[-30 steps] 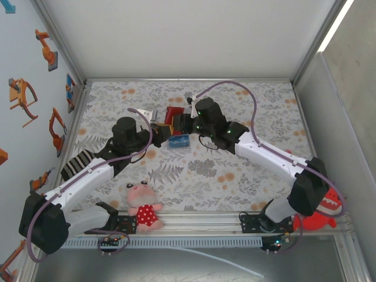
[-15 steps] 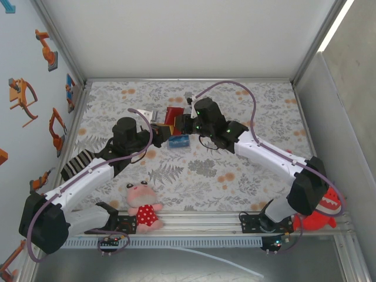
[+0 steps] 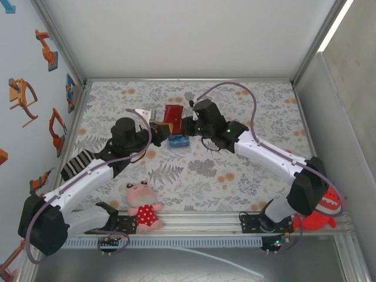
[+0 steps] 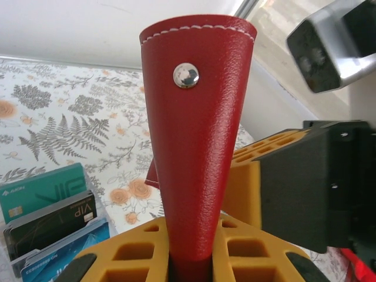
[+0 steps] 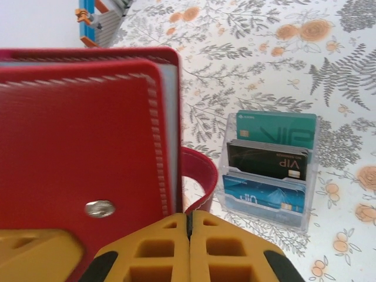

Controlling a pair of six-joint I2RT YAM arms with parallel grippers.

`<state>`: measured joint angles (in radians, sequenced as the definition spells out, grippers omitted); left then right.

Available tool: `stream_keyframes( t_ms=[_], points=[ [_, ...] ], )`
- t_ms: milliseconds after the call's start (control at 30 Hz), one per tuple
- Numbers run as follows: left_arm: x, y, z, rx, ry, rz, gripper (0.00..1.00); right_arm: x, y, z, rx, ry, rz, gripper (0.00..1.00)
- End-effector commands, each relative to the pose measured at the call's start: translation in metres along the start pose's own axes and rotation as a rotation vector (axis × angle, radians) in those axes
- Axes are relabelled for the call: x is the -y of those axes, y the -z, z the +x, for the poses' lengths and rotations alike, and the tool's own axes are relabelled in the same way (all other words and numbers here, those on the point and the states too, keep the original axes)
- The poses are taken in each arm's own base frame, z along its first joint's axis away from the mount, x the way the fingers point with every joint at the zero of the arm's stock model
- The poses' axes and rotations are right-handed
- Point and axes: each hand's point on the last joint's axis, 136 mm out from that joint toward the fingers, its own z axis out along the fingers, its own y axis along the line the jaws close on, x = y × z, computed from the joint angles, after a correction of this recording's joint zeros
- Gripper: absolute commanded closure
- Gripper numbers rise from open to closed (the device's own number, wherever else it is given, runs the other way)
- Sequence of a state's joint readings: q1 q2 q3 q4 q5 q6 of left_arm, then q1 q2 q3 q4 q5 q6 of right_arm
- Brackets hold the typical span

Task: Take the credit cards out of the card holder

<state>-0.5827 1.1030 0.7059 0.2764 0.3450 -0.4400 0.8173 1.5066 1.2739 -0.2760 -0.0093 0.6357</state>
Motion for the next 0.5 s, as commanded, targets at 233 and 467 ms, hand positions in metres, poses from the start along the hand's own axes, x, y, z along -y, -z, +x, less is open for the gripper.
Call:
stream_keyframes(
  t_ms=[233, 467],
  points=[
    [0.024, 0.010, -0.022, 0.075, -0.031, 0.088, 1.00, 0.026, 0.033, -0.009, 0.078, 0.023, 0.105, 0.96],
    [0.032, 0.011, -0.020, 0.069, -0.020, 0.134, 1.00, 0.042, 0.049, -0.016, 0.110, 0.009, 0.129, 0.95]
  ],
)
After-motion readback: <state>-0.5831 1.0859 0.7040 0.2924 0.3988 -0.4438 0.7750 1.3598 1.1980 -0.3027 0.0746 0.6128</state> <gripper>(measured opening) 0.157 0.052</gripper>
